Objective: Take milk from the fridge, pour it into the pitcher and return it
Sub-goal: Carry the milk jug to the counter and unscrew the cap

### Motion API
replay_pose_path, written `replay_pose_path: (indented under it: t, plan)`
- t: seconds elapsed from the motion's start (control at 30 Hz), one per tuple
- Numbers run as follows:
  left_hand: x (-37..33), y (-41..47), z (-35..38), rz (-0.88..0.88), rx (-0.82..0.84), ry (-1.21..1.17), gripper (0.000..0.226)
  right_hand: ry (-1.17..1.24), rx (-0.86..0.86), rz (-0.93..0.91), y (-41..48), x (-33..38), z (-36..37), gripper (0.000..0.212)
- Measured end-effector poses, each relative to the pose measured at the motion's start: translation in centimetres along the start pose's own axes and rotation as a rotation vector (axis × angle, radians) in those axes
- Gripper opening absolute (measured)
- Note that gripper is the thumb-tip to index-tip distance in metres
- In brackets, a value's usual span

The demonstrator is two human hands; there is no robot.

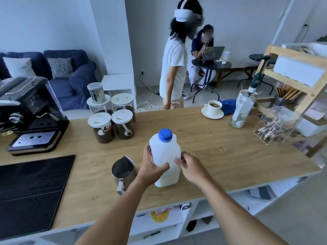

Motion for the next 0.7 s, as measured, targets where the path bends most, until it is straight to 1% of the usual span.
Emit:
replay_pose_path:
  t: [0.03, 0.1, 0.17, 0.23, 0.3, 0.4, 0.47, 0.57, 0.7]
  plan:
    - [0.2, 0.1, 0.0, -0.008, 0.007, -0.004, 0.095, -0.004, 0.000, 0.003, 0.2, 0.4, -0.8, 0.022]
    - [0.5, 0.3, 0.0, -0.022, 0.009, -0.009, 0.096, -0.024, -0.111, -0.035, 0.8, 1.7, -2.3, 0.032]
    - [0.5, 0.5, 0.1, -0.031, -0.001, -0.007, 0.097, -0.070, -0.196, -0.119, 1.1, 3.8, -3.4, 0.042]
    - [0.4, 0.6, 0.2, -0.049, -0.001, -0.003, 0.098, -0.131, -0.209, -0.206, 1.7, 6.3, -3.9, 0.048]
    - [0.4, 0.7, 0.3, -0.068, 0.005, 0.004, 0.102, -0.245, -0.211, -0.253, 2.4, 8.5, -4.1, 0.050]
    - [0.5, 0.6, 0.1, -0.080, 0.014, 0.011, 0.109, -0.514, -0.179, -0.241, 3.5, 10.6, -3.9, 0.052]
    - [0.5, 0.6, 0.2, -0.087, 0.023, 0.004, 0.108, -0.624, -0.145, -0.221, 3.9, 11.2, -4.0, 0.053]
    - [0.6, 0.7, 0.0, -0.088, 0.016, -0.001, 0.107, -0.683, -0.068, -0.256, 4.3, 12.3, -4.5, 0.049]
    - [0.7, 0.6, 0.0, -0.102, 0.026, 0.010, 0.107, -0.686, 0.071, -0.277, 4.4, 13.0, -5.2, 0.045]
Point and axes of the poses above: each hand's wrist, its own y-axis towards the middle knuckle, its own z-axis out of the palm, x = y × z, the point moved 1 cm from there along y, towards the middle knuckle
